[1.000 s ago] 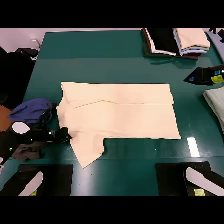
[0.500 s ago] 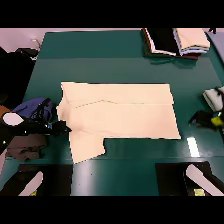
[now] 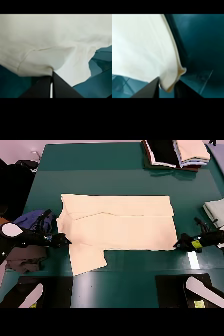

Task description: Fold the shirts.

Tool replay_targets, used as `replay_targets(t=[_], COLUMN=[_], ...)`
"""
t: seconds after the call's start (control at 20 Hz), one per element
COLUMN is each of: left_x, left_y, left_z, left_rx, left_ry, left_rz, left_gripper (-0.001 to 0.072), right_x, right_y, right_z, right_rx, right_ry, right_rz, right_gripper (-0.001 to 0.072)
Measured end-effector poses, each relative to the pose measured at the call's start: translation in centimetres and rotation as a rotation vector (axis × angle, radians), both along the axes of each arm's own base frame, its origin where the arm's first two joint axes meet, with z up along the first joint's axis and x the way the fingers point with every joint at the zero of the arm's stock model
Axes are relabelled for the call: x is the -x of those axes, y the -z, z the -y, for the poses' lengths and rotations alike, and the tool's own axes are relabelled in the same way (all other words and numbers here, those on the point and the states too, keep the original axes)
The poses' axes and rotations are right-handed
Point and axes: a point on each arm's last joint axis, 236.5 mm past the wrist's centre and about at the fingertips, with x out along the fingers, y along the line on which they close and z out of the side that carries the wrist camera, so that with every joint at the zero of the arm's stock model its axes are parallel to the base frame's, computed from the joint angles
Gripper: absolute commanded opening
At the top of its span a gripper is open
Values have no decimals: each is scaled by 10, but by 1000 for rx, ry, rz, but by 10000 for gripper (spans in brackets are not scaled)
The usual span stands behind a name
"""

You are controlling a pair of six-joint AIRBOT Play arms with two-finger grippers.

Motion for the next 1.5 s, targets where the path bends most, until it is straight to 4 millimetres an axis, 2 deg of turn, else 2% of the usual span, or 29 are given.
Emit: replay_targets(t=[0.2, 0.5, 0.65, 0.8, 0.9, 1.0, 1.15, 1.3, 1.4, 1.45, 1.5], left_x=[8, 46, 48, 21, -6, -39, -91, -133, -153, -161, -168], left_y=[-12, -44, -58, -73, -77, -78, -67, -48, -36, -32, -30], left_z=[-3, -10, -13, -17, -21, -26, -35, -42, -46, -48, -49], left_rx=[-27, -89, -101, -111, -123, -136, -161, -178, -186, -189, -193], left_ry=[55, 75, 60, 29, 19, 12, 2, -11, -21, -28, -34], left_rz=[9, 37, 60, 119, 156, 186, 208, 202, 198, 200, 208], left_gripper=[18, 18, 18, 18, 19, 20, 20, 21, 25, 255, 449], right_x=[-15, 11, 11, -6, -26, -54, -100, -141, -164, -173, -182], right_y=[-23, -69, -86, -96, -102, -106, -107, -101, -95, -93, -90], right_z=[2, 17, 24, 31, 34, 33, 24, 13, 6, 4, 2], right_rx=[108, 297, 374, 409, 414, 411, 396, 383, 370, 367, 357], right_ry=[-114, -265, -268, -257, -264, -291, -328, -358, -366, -370, -368], right_rz=[101, 162, 228, 280, 306, 331, 349, 348, 341, 341, 343], right_gripper=[15, 14, 14, 14, 14, 14, 14, 16, 19, 183, 415])
